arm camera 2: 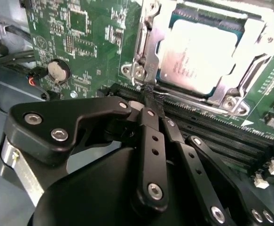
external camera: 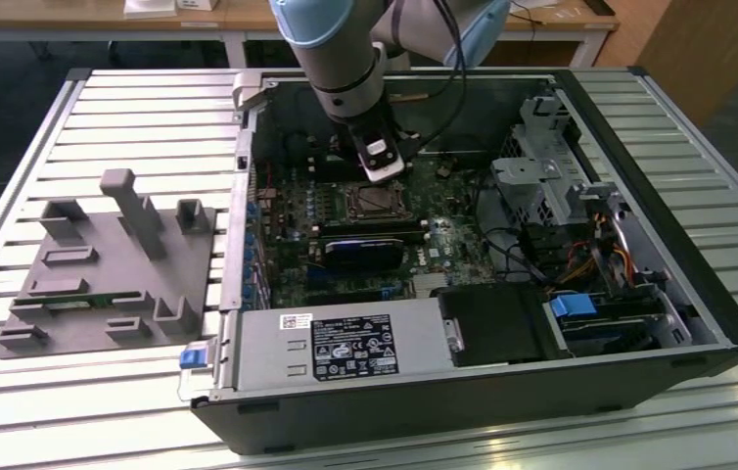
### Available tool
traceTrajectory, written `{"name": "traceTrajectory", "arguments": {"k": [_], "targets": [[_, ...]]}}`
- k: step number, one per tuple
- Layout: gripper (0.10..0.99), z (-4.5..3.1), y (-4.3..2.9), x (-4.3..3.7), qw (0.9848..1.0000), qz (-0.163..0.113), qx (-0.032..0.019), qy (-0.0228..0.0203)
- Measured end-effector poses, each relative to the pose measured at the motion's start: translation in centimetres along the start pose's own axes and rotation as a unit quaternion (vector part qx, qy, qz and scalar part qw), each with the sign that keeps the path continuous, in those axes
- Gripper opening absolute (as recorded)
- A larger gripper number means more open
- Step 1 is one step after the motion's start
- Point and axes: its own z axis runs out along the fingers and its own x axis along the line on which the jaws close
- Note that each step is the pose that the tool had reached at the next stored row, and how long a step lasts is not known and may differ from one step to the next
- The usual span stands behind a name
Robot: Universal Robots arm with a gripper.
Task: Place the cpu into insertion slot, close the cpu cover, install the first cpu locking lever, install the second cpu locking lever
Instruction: 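Install the first cpu locking lever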
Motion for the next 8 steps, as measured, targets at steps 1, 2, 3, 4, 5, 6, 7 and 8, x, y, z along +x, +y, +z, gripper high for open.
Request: {"name": "traceTrajectory", "arguments": {"k": [1,2,3,4,5,6,7,8], "targets": [[0.102,-0.03,-0.09,-0.04,1.0000,0.000,0.0002,0.0000],[0.102,-0.04,-0.16,-0.06,1.0000,0.000,0.0001,-0.0001],[0.102,-0.06,-0.21,-0.08,1.0000,0.001,-0.0016,0.0005],[0.102,-0.06,-0.23,-0.08,1.0000,0.001,-0.0025,0.0008],[0.102,-0.07,-0.26,-0.10,1.0000,0.002,-0.0029,0.0009],[0.102,-0.08,-0.30,-0.11,1.0000,0.002,-0.0033,0.0010],[0.102,-0.09,-0.35,-0.13,1.0000,0.002,-0.0036,0.0011],[0.102,-0.10,-0.40,-0.15,1.0000,0.002,-0.0038,0.0012]]}}
